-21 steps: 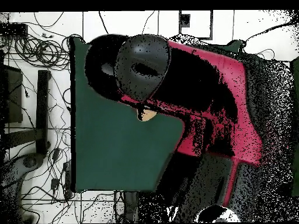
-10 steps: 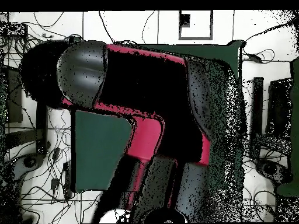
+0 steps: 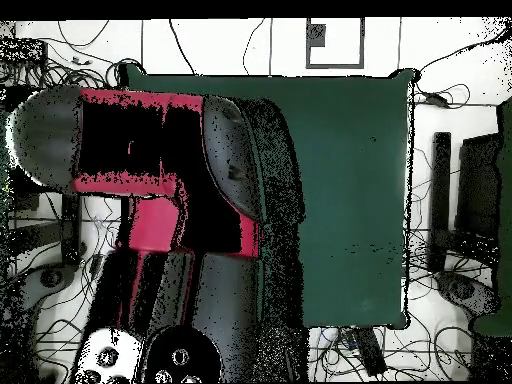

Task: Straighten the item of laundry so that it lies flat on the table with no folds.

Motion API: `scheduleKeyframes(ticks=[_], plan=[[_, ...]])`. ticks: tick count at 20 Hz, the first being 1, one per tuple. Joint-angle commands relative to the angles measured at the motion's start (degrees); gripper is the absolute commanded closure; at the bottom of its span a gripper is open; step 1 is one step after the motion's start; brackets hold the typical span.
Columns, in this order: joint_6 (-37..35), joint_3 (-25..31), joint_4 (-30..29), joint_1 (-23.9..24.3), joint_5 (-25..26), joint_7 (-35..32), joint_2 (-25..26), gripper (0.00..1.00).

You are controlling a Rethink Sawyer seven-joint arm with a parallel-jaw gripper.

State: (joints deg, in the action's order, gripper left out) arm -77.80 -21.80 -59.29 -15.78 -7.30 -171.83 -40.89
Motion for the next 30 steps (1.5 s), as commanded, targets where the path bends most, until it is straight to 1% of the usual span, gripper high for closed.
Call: scheduleKeyframes(ticks=[1, 3, 5, 7, 10, 15, 16, 20, 24, 28, 30], plan=[[-7.31, -0.09, 0.51, -3.18, -1.59, -21.13, 7.26, 1.00], [-8.37, -0.63, 1.06, -3.88, -1.55, -21.56, 7.63, 1.00], [-9.47, -1.23, 0.30, -4.13, -1.36, -20.59, 6.86, 1.00], [-9.39, -1.65, -2.16, -3.90, -1.60, -19.03, 5.18, 1.00], [-7.34, -1.84, -8.07, -2.99, -2.68, -15.74, 1.75, 1.00], [-6.94, -3.69, -14.05, -3.48, -1.75, -11.36, -3.86, 1.00], [-7.68, -4.04, -15.11, -3.64, -1.80, -10.52, -5.63, 1.00], [-14.12, -5.05, -14.19, -4.64, -2.08, -10.47, -10.02, 1.00], [-19.41, -5.95, -12.91, -6.77, -2.52, -13.13, -13.41, 1.00], [-23.88, -6.55, -11.84, -8.41, -3.10, -15.04, -16.25, 1.00], [-25.45, -7.11, -11.29, -9.53, -2.89, -15.68, -16.88, 1.00]])
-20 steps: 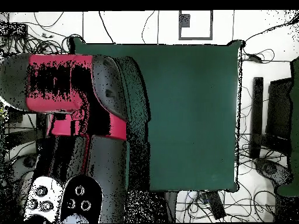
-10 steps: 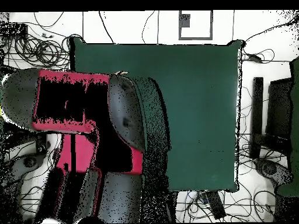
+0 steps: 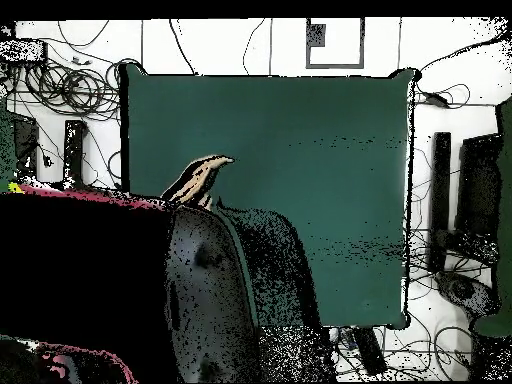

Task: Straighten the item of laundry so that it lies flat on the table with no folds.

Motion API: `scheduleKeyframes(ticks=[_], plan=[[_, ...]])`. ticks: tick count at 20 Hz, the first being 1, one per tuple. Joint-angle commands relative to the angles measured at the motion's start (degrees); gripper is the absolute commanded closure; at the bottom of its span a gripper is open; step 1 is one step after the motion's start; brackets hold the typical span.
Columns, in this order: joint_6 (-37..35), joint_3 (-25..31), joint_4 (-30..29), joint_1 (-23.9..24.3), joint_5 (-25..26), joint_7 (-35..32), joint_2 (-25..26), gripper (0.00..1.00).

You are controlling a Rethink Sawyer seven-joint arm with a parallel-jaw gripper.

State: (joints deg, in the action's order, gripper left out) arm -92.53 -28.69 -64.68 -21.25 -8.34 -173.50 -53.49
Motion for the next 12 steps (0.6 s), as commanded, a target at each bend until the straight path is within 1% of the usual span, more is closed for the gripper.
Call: scheduleKeyframes(ticks=[1, 4, 7, 10, 12], plan=[[-11.14, -0.42, -5.81, -4.50, -1.55, -13.98, -4.43, 1.00], [-10.61, -1.26, -8.06, -6.11, -1.03, -13.81, -6.07, 1.00], [-9.99, -2.65, -10.82, -6.74, -0.13, -11.86, -8.48, 1.00], [-7.62, -4.21, -15.63, -7.98, -0.46, -11.71, -11.82, 1.00], [-5.26, -4.81, -18.38, -8.72, 0.07, -11.23, -12.89, 1.00]])
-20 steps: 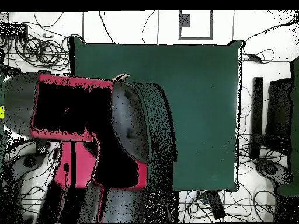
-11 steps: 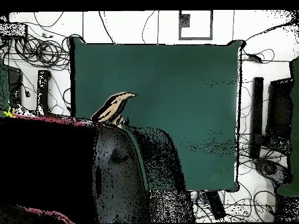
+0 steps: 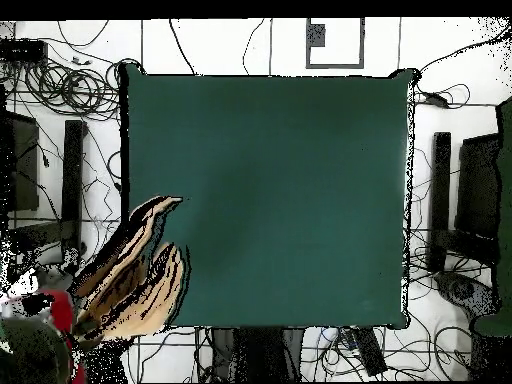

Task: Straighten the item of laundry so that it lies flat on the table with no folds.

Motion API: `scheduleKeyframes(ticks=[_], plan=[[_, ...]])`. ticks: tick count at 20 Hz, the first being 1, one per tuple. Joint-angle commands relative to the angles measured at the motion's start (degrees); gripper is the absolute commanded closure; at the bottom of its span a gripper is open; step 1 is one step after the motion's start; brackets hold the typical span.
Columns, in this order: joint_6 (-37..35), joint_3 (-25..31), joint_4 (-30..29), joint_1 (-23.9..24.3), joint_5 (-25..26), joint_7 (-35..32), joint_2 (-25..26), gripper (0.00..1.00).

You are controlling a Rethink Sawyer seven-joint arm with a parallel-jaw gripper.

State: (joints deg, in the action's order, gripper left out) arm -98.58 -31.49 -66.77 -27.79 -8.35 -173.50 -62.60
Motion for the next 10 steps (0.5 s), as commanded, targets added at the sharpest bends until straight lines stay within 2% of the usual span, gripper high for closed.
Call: scheduleKeyframes(ticks=[1, 10], plan=[[1.90, -2.15, -17.26, -2.33, 0.23, -10.85, -3.95, 1.00], [12.03, -1.96, -24.89, -2.96, 2.75, -8.69, -2.42, 1.00]])
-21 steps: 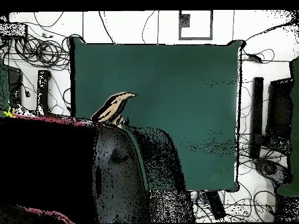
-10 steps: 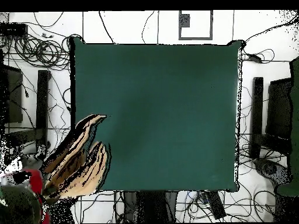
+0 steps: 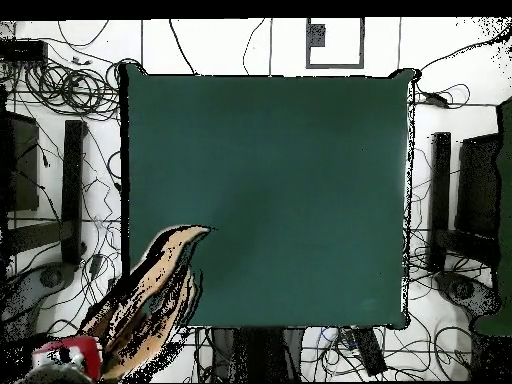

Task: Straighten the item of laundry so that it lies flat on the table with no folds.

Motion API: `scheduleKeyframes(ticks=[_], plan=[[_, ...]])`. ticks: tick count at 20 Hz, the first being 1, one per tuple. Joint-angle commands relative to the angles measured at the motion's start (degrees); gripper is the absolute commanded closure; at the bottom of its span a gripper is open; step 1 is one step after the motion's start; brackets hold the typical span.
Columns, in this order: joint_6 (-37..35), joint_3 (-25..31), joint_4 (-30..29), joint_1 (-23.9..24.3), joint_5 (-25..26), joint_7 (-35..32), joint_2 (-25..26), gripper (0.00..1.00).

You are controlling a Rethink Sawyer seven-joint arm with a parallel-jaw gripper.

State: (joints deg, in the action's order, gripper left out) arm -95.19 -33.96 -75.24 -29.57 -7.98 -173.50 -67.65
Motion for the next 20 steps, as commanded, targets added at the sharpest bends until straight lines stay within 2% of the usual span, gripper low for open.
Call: scheduleKeyframes(ticks=[1, 13, 20], plan=[[9.59, 0.55, -17.13, -1.16, 2.38, -8.70, 2.62, 1.00], [18.93, 1.36, -23.59, -0.85, 2.07, -8.82, 2.92, 1.00], [21.42, 2.25, -23.99, -0.67, 2.46, -9.13, 4.46, 1.00]])
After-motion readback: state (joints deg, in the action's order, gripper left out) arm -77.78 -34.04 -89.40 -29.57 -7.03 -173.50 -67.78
